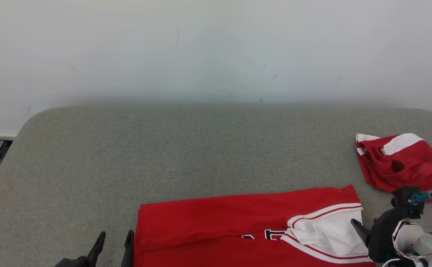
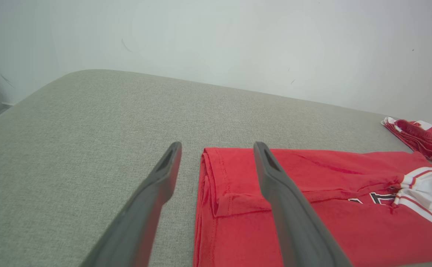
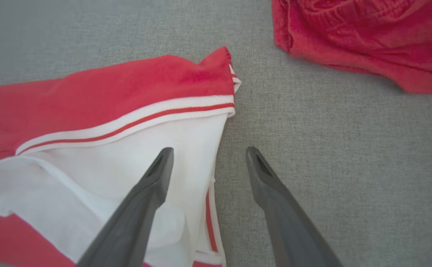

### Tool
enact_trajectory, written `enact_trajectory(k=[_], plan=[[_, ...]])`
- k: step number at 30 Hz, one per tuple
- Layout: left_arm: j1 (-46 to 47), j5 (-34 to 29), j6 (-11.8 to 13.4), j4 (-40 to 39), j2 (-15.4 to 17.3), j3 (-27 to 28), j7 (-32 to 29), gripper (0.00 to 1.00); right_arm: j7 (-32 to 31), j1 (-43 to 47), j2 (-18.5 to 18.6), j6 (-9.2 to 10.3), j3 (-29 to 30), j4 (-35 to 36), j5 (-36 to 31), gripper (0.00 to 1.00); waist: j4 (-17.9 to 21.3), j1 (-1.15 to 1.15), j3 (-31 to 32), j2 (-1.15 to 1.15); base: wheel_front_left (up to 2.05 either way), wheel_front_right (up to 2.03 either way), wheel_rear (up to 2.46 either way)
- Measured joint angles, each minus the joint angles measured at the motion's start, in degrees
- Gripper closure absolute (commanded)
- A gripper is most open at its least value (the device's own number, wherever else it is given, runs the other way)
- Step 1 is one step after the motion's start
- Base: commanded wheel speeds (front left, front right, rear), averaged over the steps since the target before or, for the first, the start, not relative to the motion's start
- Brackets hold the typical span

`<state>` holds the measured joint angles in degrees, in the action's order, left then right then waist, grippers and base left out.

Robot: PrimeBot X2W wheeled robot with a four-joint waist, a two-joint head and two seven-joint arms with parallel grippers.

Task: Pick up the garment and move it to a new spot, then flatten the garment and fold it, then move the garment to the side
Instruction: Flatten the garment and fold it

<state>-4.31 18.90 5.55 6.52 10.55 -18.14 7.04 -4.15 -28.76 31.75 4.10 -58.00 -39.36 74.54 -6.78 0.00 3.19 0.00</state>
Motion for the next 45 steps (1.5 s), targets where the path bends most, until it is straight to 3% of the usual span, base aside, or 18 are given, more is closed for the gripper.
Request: enact_trajectory(k=[14, 15, 16, 17, 18, 28, 35, 43, 45], plan=[[0.05, -0.52, 0.48, -1.74, -0.70, -0.31, -1.56, 0.00, -10.02, -2.05, -3.89, 0.01, -2.00, -6.89, 1.57, 0.00, -2.11, 0.00, -1.87, 0.00, 0.00, 0.00, 0.00], [0.05, -0.58, 0.48, -1.74, -0.69, -0.20, -1.70, 0.00, -10.58, -2.35, -4.05, 0.01, -2.07, -7.13, 1.60, 0.09, -2.19, 0.00, -1.95, 0.00, 0.00, 0.00, 0.00], [0.05, -0.58, 0.48, -1.74, -0.69, -0.20, -1.70, 0.00, -10.58, -2.35, -4.05, 0.01, -2.07, -7.13, 1.60, 0.35, -2.19, 0.00, -1.95, 0.00, 0.00, 0.00, 0.00], [0.05, -0.58, 0.49, -1.74, -0.69, -0.07, -1.86, 0.00, -10.93, -2.49, -4.16, -0.05, -2.10, -7.31, 1.60, 0.82, -2.23, 0.00, -2.00, 0.00, 0.00, 0.00, 0.00], [0.05, -0.58, 0.51, -1.75, -0.69, 0.10, -1.99, 0.00, -11.07, -2.58, -4.26, -0.08, -2.09, -7.58, 1.60, 1.00, -2.24, 0.00, -2.03, 0.00, 0.00, 0.00, 0.00], [-0.08, -0.57, 0.89, -1.81, -0.67, 1.03, -2.47, 0.00, -13.08, -4.41, -5.05, -2.23, -2.11, -10.20, 2.54, 1.00, -1.68, 0.00, -2.28, 0.00, 0.00, 0.00, 0.00], [-0.32, -0.57, 0.99, -1.91, -0.77, 1.29, -2.56, 0.00, -13.59, -6.16, -0.54, -4.94, -1.16, -12.22, 2.25, 1.00, 0.01, 0.00, -2.02, 0.00, 0.00, 0.00, 0.00], [-0.36, -0.53, 0.99, -1.66, -1.16, 0.85, -3.10, 0.00, -18.19, -5.81, -1.08, -10.22, 3.96, -8.26, 11.51, 1.00, 1.72, 0.00, -1.56, 0.00, 0.00, 0.00, 0.00], [-0.35, -0.52, 0.98, -1.44, -1.34, 0.77, -3.32, 0.00, -20.33, -5.77, -1.24, -10.53, 4.88, -6.47, 13.96, 1.00, 1.88, 0.00, -1.36, 0.00, 0.00, 0.00, 0.00]])
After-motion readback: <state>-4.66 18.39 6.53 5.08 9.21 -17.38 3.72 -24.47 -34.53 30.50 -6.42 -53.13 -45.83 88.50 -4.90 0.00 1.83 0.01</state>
